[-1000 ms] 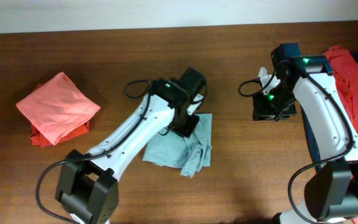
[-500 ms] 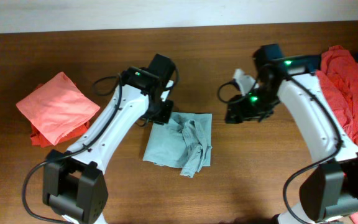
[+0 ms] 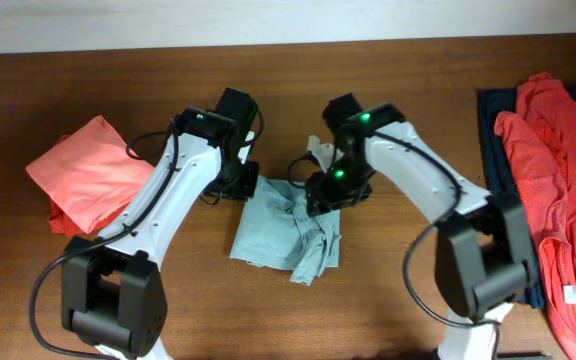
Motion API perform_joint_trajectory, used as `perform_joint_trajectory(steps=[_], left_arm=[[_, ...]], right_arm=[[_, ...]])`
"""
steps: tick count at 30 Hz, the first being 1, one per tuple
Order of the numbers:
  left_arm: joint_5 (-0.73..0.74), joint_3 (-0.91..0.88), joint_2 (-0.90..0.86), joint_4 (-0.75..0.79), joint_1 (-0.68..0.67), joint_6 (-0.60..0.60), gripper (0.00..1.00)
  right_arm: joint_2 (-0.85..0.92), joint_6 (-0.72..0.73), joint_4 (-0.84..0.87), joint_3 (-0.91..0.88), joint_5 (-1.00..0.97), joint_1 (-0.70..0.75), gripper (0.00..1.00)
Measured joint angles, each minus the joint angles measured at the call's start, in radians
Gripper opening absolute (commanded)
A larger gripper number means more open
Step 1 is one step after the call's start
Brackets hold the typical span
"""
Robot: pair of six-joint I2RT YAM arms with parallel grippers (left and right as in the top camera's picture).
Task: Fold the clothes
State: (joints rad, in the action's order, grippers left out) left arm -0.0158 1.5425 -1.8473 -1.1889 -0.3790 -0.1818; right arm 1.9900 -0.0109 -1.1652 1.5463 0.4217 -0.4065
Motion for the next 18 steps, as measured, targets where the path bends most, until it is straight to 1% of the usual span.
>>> perform_joint_trajectory(steps=[2,3,5,8,11,15,18], left_arm=[[0.0,0.0,0.0,0.0,0.0,0.0,0.34],[0.0,0.0,0.0,0.0,0.0,0.0,0.34],[0.0,0.0,0.0,0.0,0.0,0.0,0.34],[0.0,0.0,0.0,0.0,0.0,0.0,0.34],[0.0,0.0,0.0,-0.001,0.0,0.0,0.34],[0.0,0.0,0.0,-0.002,0.0,0.0,0.34],[0.0,0.0,0.0,-0.004,0.0,0.0,0.34]], right_arm=[[0.022,0.013,0.013,-0.001,0.0,-0.008,0.37],[0.034,0.015,0.027,-0.002,0.0,-0.014,0.3],[0.041,0.034,0.048,-0.004,-0.001,-0.018,0.24],[0.042,0.063,0.08,-0.006,-0.017,-0.018,0.1],[0.042,0.075,0.119,-0.006,-0.05,-0.018,0.1],[0.042,0.035,0.129,0.007,-0.061,-0.018,0.11],[0.043,-0.003,0.122,0.062,-0.065,-0.018,0.12]])
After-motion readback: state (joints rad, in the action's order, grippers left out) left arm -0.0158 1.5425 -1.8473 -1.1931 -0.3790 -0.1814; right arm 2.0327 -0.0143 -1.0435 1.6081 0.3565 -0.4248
